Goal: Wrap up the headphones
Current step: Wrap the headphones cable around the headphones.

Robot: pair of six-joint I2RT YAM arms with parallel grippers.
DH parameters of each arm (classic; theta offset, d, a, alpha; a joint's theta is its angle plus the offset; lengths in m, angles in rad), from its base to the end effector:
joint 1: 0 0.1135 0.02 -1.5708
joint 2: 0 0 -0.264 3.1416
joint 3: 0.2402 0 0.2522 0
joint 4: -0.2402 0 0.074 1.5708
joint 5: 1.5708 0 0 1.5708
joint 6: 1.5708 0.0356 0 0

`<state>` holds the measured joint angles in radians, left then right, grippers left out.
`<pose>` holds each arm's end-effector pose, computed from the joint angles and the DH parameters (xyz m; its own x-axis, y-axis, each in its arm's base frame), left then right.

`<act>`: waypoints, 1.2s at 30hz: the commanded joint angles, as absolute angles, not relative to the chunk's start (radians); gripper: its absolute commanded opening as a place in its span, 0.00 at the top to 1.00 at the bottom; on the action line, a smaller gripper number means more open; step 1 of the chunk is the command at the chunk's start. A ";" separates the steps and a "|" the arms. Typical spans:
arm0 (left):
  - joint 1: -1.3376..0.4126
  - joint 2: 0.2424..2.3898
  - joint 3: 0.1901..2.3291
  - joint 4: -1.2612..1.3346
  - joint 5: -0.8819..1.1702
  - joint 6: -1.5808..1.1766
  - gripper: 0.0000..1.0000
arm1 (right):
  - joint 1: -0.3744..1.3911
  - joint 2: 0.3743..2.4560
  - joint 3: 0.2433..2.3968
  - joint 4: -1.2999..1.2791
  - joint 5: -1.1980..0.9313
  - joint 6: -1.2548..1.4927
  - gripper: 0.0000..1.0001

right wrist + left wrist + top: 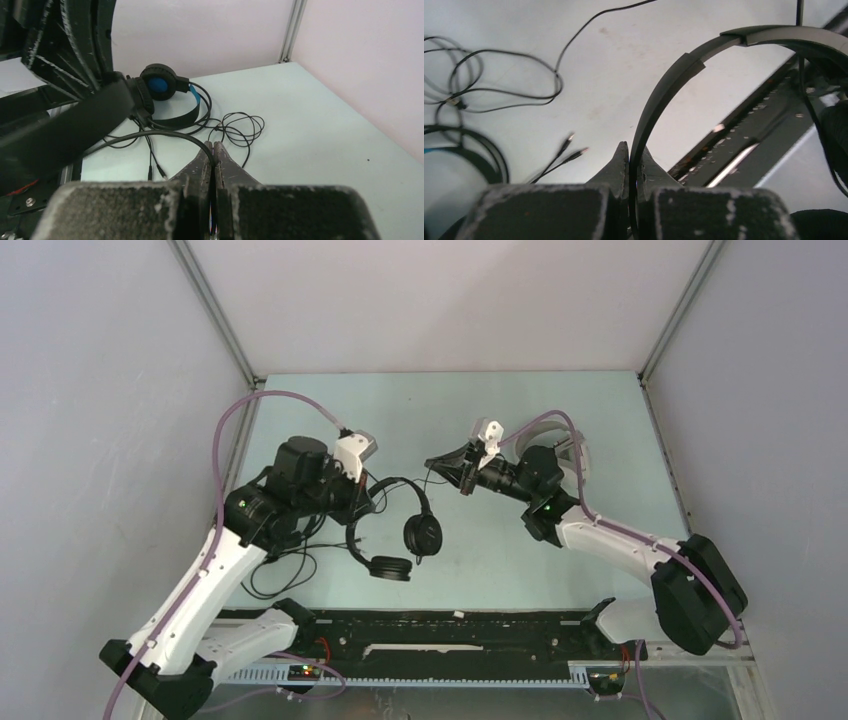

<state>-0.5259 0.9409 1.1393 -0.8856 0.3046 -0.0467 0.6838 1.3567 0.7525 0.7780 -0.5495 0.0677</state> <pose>0.1471 -0.0977 0.3654 -0.5798 0.2850 -0.7633 0.6531 0.7228 -0.2261 0.2226 0.2054 0.2997 0.0703 0.1317 -0.9888 -0.9444 0.3279 -0.0235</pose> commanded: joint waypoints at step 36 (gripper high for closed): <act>-0.641 1.012 1.217 -0.888 -0.569 -0.024 1.00 | 0.778 1.465 1.138 0.452 -0.893 0.558 0.85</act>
<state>-0.6384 1.0275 1.1755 -0.9516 -0.5247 0.0246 0.7712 1.4429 1.0893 0.2844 -0.8452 0.4274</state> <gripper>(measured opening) 0.025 0.133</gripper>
